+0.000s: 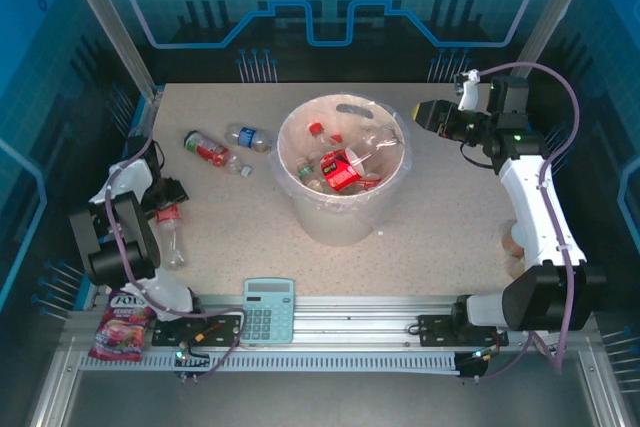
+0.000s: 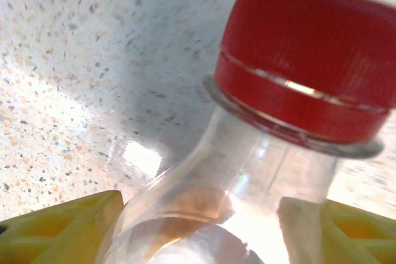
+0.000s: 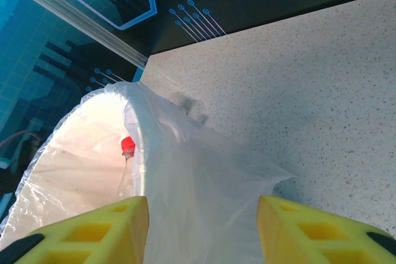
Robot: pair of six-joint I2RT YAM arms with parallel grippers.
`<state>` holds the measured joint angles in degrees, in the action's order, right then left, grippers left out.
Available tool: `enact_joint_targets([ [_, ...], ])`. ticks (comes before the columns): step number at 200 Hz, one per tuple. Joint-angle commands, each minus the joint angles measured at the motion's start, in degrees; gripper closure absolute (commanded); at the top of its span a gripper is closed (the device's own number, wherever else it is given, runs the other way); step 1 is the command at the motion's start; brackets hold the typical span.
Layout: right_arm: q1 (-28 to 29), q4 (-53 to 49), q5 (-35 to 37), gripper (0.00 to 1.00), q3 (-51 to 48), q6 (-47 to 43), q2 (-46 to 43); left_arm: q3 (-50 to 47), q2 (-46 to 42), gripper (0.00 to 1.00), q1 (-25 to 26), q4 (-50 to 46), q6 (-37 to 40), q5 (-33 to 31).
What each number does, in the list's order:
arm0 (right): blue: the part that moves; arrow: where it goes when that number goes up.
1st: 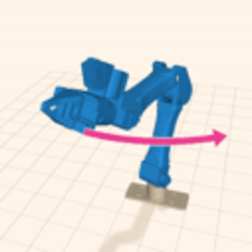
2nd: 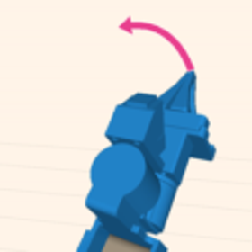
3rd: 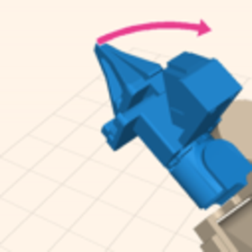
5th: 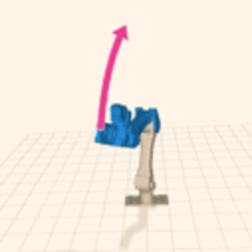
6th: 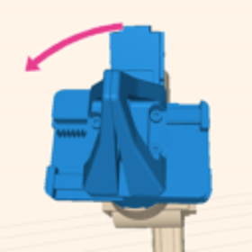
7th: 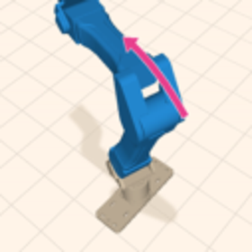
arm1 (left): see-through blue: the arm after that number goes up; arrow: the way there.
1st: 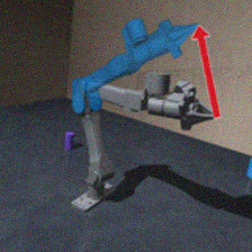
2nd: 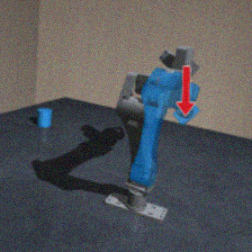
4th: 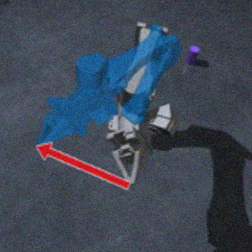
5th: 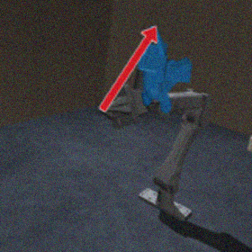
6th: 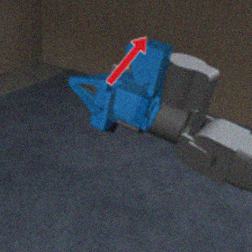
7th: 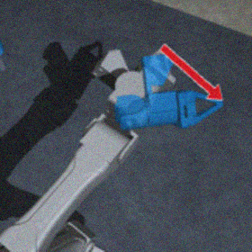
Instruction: Put the plastic bottles in the bin
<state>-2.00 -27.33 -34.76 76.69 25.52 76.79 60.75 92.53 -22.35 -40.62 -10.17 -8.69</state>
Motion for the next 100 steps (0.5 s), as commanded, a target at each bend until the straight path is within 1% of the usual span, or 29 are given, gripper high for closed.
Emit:
enact_joint_targets([
  [1,-0.4,-1.6,-1.0,0.5,-0.7,-0.1,-2.2,2.5,-6.7,0.33,1.8,-1.5,0.8,4.1],
  [29,-0.4,0.2,-4.5,0.5,-2.1,2.1,-3.4,4.5,-13.1,0.35,3.6,-2.2,0.6,8.0],
  [51,-0.2,0.6,-6.2,0.5,-2.9,3.6,-4.6,6.2,-20.2,0.37,6.6,-1.6,0.8,11.3],
  [68,0.3,-1.5,-4.8,0.5,-2.8,3.4,-5.2,7.9,-25.8,0.39,9.1,0.8,0.2,15.5],
  [83,1.2,-3.2,-3.0,0.53,-2.9,2.9,-5.8,10.5,-29.2,0.42,10.3,2.5,-1.5,20.2],
  [100,2.3,-5.1,-1.3,0.55,-3.0,2.1,-6.0,14.9,-31.7,0.45,12.9,3.6,-2.4,22.4],
])
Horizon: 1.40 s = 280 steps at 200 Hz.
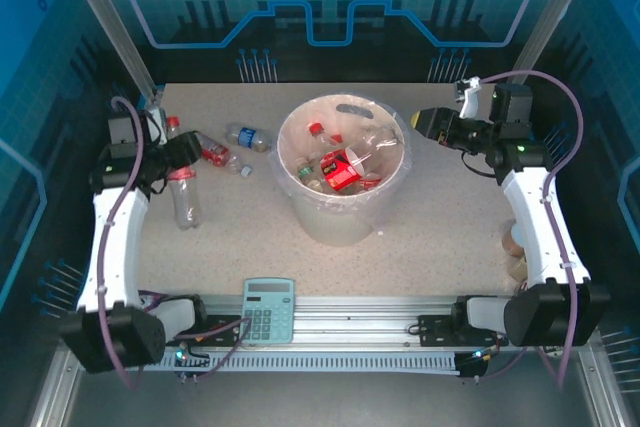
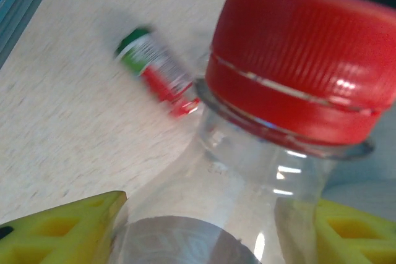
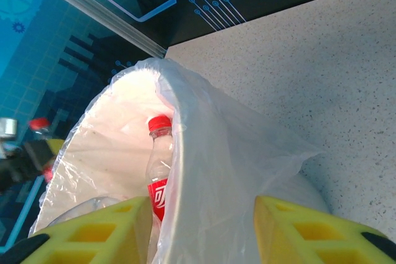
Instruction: Put the plastic bottles in the bin
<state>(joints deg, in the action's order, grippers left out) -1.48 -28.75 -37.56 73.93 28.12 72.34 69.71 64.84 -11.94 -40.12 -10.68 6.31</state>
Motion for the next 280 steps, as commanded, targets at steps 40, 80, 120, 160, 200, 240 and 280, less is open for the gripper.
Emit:
enact_joint_targets([
  [40,4.8,-6.1,3.2,0.57,-0.6,-2.0,-1.6,12.7,-7.5,0.49,11.7,8.5,-2.9,10.3],
  [80,6.0,-6.1,4.9,0.63,-1.3,-1.7,-1.4,16.3,-6.3,0.59,21.4,13.5,-0.2,10.6],
  [120,7.0,-5.6,5.4,0.67,-1.7,-1.2,-0.5,21.3,-1.1,0.69,28.3,16.4,3.6,10.0],
  [160,7.9,-5.6,5.9,0.7,-1.3,-1.0,0.0,26.8,5.5,0.77,33.0,20.6,5.2,9.9],
  [200,8.6,-5.8,6.4,0.71,-1.2,-0.8,-0.4,38.4,16.4,0.78,36.9,13.5,11.3,10.1],
  [240,9.0,-5.9,6.7,0.71,-0.9,-0.7,-0.4,47.8,26.4,0.81,38.1,4.7,12.2,14.4],
  [280,9.1,-5.9,7.1,0.71,-0.8,-0.9,-0.3,52.5,33.8,0.81,39.5,-2.9,12.9,15.1],
])
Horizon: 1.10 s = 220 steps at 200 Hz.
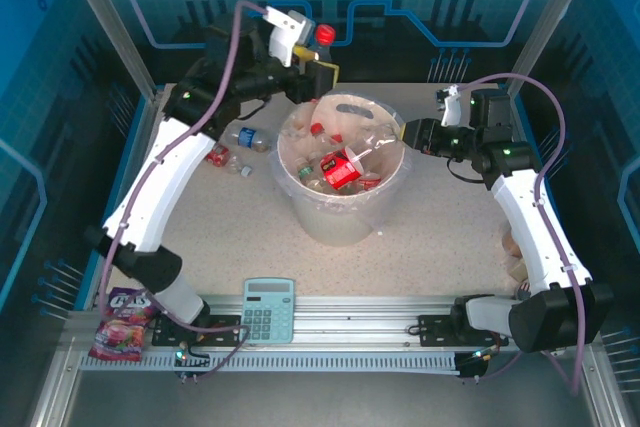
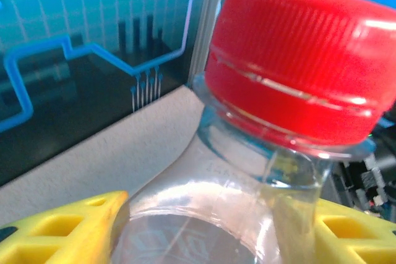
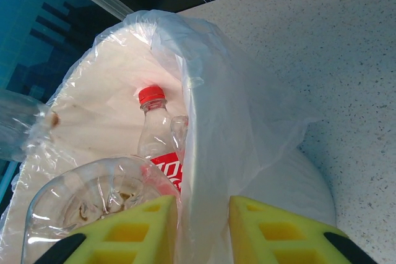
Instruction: Put the plastic bottles in the bin
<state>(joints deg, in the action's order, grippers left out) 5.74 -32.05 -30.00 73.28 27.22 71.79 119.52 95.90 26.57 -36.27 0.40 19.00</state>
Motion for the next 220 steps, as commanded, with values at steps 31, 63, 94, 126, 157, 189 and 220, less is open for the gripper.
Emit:
enact_joint_targets([
  [31,2.1,-2.4,-0.4,0.71,-0.2,0.0,0.3,2.8,6.5,0.82,1.8,-9.5,3.7,2.3],
  [63,2.2,-2.2,-0.3,0.71,-0.2,0.1,0.5,3.5,10.5,0.82,1.8,-11.4,2.5,3.3],
  [94,2.3,-2.2,-0.1,0.71,-0.2,0.1,0.6,2.4,12.6,0.8,2.1,-11.9,2.3,6.0],
  [126,2.4,-2.2,-0.1,0.71,-0.2,0.2,0.9,1.4,13.4,0.6,2.6,-13.2,3.6,6.7],
  [157,2.7,-2.1,-0.1,0.71,-0.2,0.1,1.2,-2.5,10.4,0.28,2.5,-7.8,2.2,9.6],
  [189,2.8,-1.9,0.0,0.71,-0.2,0.2,1.2,-3.7,7.8,0.06,2.6,-4.6,0.7,10.0],
  [220,2.9,-1.9,0.1,0.71,-0.1,0.0,1.2,-5.8,5.2,0.08,2.6,-0.5,-1.3,9.2],
])
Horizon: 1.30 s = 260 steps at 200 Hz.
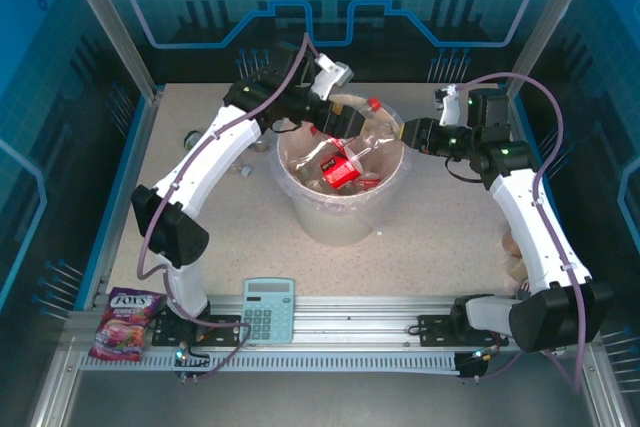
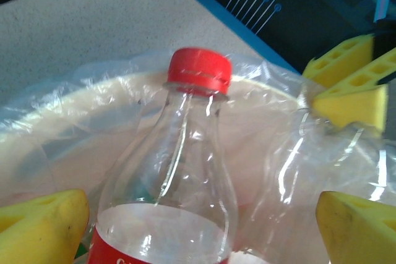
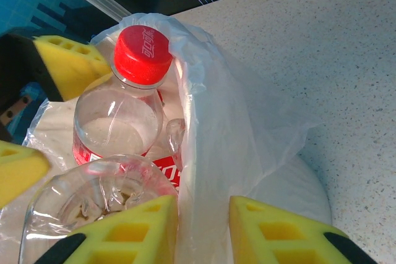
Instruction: Put the plastic bottles in the bin
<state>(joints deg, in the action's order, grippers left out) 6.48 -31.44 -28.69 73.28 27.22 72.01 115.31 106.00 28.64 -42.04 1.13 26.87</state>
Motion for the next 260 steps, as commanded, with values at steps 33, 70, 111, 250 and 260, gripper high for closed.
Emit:
enact_joint_targets([
  [33,2.2,-2.6,-1.1,0.71,-0.2,-0.1,1.0,-4.4,-5.9,0.26,0.7,7.1,-2.4,-1.2],
  [70,2.3,-2.6,-0.8,0.71,-0.3,-0.1,0.9,-8.4,-5.8,0.37,1.5,7.4,-2.5,-3.3],
  [111,2.4,-2.8,-0.6,0.71,-0.1,-0.1,0.9,-14.7,-6.4,0.47,3.2,10.5,-4.0,-3.7],
  [250,2.6,-2.1,0.3,0.53,5.4,-1.4,0.9,-10.9,-16.4,0.06,2.8,11.7,-2.6,-10.0],
  [260,2.6,-1.8,0.5,0.51,5.5,-1.6,0.7,-11.2,-17.6,0.04,1.5,11.2,-3.0,-10.5],
])
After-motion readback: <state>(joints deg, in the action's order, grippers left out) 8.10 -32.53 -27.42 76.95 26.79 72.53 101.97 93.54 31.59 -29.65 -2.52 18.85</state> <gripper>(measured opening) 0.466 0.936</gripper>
